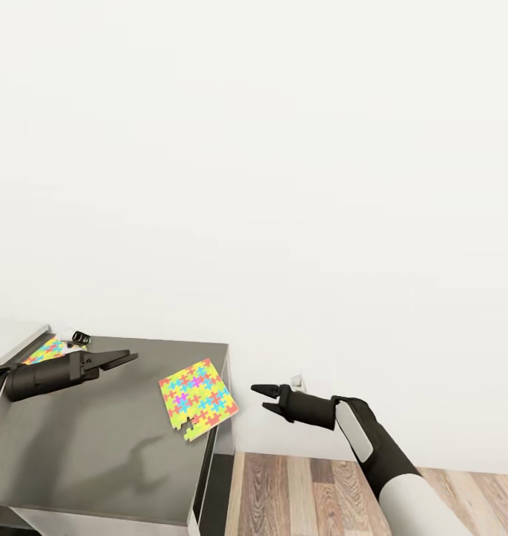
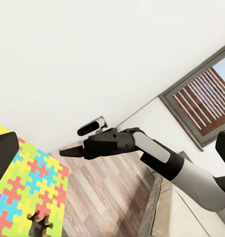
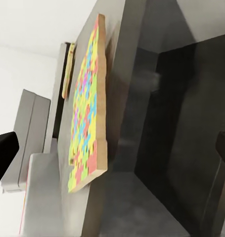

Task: Put all the toys in the child's room - the three board games (two on the bed and one on the table), the two jigsaw puzzles on the table, and the tennis ball on the table - inside the toy box on the table in the child's room.

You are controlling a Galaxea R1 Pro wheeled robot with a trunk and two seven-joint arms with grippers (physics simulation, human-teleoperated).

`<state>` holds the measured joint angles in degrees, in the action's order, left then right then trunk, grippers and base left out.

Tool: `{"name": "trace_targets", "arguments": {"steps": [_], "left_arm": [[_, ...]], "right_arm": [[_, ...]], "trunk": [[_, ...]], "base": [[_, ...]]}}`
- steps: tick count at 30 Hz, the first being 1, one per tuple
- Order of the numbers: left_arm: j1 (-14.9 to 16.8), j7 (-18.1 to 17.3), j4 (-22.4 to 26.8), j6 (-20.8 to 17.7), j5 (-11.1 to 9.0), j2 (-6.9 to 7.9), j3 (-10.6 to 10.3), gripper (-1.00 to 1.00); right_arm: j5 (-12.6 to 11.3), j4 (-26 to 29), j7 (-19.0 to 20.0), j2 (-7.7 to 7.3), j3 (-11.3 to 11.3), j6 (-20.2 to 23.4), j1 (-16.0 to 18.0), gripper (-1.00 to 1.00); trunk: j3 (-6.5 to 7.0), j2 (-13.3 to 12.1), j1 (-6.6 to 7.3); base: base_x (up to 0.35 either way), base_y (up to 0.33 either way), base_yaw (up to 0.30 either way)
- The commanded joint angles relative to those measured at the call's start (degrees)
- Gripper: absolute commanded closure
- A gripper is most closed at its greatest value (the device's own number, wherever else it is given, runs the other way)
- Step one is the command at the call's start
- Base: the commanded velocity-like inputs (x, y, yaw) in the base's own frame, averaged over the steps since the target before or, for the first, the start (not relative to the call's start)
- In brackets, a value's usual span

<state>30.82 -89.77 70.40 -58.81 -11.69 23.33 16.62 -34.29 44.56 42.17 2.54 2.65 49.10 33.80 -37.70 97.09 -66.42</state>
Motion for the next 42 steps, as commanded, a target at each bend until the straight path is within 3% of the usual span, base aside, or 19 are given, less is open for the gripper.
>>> {"name": "trace_targets", "arguments": {"steps": [1,12,34,42], "left_arm": [[0.03,-0.24,0.00,-0.61,0.05,0.02,-0.01,-1.00],[0.03,-0.24,0.00,-0.68,0.02,0.05,0.00,-1.00],[0.03,-0.24,0.00,-0.66,0.01,0.05,0.00,-1.00],[0.03,-0.24,0.00,-0.63,0.07,0.05,0.00,-1.00]], "right_arm": [[-0.11,0.03,0.00,0.08,-0.02,0.42,0.03,-1.00],[-0.24,0.16,0.16,0.39,-0.02,0.81,0.03,-1.00],[-0.25,0.59,0.86,0.53,0.12,0.91,0.03,-1.00],[-0.25,0.61,0.90,1.52,0.45,0.91,0.03,-1.00]], "trunk": [[-0.06,0.03,0.00],[-1.67,3.64,-1.97],[-1.67,3.64,-1.97],[-1.67,3.64,-1.97]], "base": [[0.000,0.000,0.000],[0.000,0.000,0.000],[0.000,0.000,0.000],[0.000,0.000,0.000]]}}
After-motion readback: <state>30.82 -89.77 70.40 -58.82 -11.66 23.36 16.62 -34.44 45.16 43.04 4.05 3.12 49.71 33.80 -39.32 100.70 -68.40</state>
